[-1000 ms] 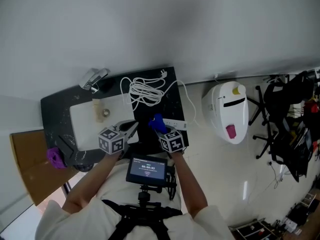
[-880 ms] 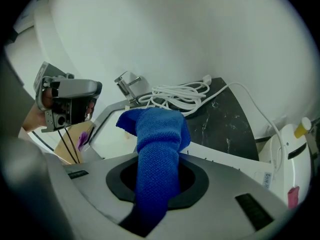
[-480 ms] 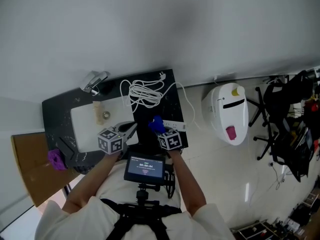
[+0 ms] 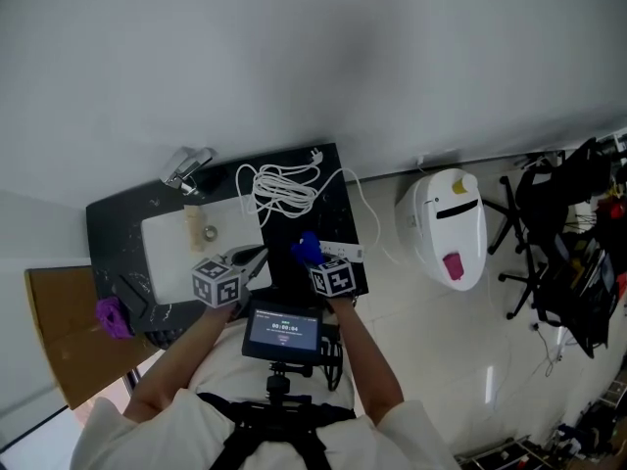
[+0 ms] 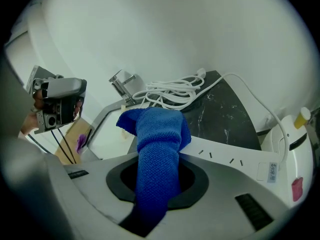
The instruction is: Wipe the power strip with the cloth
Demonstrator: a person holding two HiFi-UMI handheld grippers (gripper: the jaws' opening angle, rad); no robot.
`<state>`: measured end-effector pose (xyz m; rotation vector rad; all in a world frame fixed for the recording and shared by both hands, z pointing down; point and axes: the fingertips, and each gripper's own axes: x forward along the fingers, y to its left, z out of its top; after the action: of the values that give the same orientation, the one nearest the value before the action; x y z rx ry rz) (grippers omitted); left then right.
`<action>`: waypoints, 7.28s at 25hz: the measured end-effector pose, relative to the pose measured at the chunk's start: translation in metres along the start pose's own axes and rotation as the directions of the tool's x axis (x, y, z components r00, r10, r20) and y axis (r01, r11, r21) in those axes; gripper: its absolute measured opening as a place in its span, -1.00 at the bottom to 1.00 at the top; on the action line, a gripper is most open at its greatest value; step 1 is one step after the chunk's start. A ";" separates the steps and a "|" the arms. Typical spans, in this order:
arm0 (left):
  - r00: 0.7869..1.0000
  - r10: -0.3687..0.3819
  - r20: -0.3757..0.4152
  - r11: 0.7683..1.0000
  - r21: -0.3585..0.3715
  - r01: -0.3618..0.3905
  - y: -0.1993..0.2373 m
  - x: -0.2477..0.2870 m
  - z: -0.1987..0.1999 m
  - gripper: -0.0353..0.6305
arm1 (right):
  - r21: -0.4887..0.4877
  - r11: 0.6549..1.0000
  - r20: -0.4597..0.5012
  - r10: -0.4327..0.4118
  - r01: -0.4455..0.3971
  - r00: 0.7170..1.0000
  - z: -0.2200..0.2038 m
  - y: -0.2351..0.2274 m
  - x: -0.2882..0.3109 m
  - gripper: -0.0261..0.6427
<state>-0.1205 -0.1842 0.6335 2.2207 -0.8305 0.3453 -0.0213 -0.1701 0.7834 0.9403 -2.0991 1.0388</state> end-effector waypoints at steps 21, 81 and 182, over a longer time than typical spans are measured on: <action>1.000 -0.017 0.018 1.000 0.018 0.016 -0.006 0.001 0.004 -0.88 | 0.025 0.999 0.033 -0.030 0.029 0.999 -0.002 -0.034 -0.028 -0.68; 0.999 -0.030 -0.017 0.999 0.011 0.030 -0.012 0.020 -0.006 -0.88 | 0.171 0.981 0.105 -0.111 0.092 0.988 -0.032 -0.112 -0.077 -0.68; 0.934 0.057 0.353 0.998 0.002 -0.062 -0.261 -0.167 -0.137 -0.88 | -0.022 0.997 0.720 -0.031 0.068 0.693 -0.207 0.060 -0.465 -0.67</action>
<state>-0.0757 0.1279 0.5095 2.3086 -1.0883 -0.0253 0.2347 0.1803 0.5105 1.5620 -2.6806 0.6180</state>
